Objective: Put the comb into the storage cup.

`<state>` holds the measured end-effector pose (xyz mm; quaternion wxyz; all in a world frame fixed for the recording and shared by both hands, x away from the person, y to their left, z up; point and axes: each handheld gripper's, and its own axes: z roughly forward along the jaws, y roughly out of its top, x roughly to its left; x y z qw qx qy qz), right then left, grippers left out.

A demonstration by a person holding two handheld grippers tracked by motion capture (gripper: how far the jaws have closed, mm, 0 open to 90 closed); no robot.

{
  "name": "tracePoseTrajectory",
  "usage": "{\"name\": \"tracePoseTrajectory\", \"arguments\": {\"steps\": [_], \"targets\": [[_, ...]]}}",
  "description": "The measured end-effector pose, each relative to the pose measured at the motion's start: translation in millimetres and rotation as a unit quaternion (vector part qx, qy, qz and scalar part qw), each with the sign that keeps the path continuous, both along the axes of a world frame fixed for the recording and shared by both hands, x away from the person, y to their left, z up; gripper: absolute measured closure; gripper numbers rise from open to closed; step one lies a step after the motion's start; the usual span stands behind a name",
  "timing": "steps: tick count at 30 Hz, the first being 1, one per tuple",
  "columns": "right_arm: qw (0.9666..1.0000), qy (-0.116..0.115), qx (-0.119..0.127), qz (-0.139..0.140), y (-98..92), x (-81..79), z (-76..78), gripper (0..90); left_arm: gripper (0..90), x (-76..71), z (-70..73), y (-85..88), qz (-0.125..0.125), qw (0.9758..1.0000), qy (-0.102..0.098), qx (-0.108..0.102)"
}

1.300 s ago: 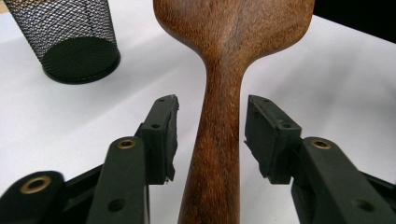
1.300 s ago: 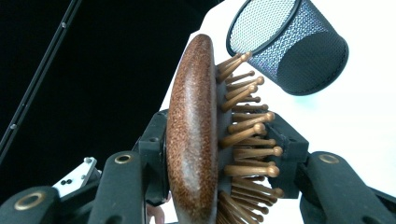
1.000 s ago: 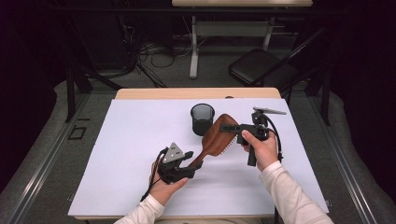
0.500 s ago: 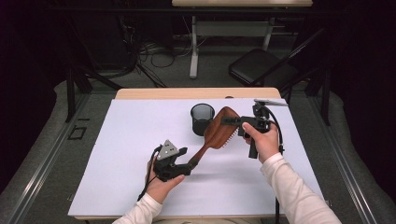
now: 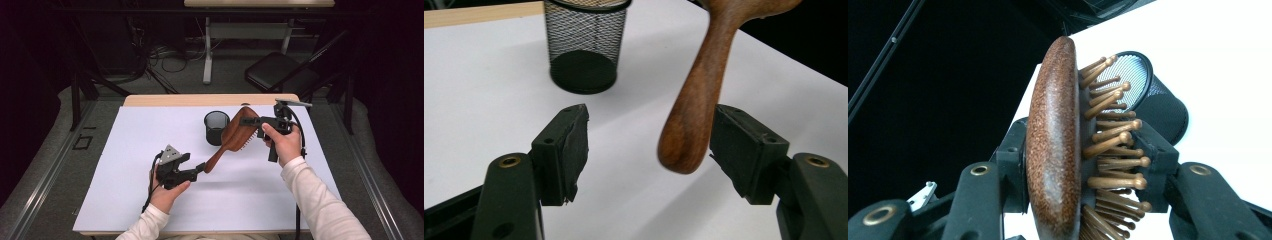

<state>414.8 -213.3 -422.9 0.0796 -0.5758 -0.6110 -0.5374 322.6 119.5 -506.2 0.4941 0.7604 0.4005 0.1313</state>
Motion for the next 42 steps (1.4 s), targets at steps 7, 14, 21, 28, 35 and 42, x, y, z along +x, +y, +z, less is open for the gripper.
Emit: {"name": "tracePoseTrajectory", "arguments": {"steps": [7, 14, 21, 28, 35, 42], "targets": [[1.0000, -0.003, -0.004, -0.005, 0.5, 5.0, 8.1, 50.1, 31.8, 3.8, 0.2, 6.5, 0.003, 0.9999, 0.003, -0.014], [0.9999, -0.007, -0.001, -0.014, -2.1, 11.2, 15.8, 50.1, 31.9, 6.4, -0.3, 10.3, 0.009, 0.9999, 0.000, -0.010], [0.9997, -0.010, 0.003, -0.022, -2.3, 17.5, 26.1, 50.0, 28.9, 5.7, -2.0, 12.9, 0.015, 0.9997, 0.009, -0.014], [0.9994, -0.019, 0.006, -0.028, 0.1, 22.8, 38.3, 49.9, 26.0, 4.3, -2.0, 14.3, 0.013, 0.9999, 0.002, -0.007], [0.9991, -0.025, 0.001, -0.033, 2.9, 29.2, 47.5, 49.9, 25.2, 4.1, -1.4, 15.3, 0.008, 0.9998, -0.001, -0.017], [0.9987, -0.031, -0.006, -0.041, 5.2, 37.9, 58.1, 49.9, 21.5, 4.7, -0.1, 17.2, 0.005, 0.9997, 0.003, -0.023]]}}
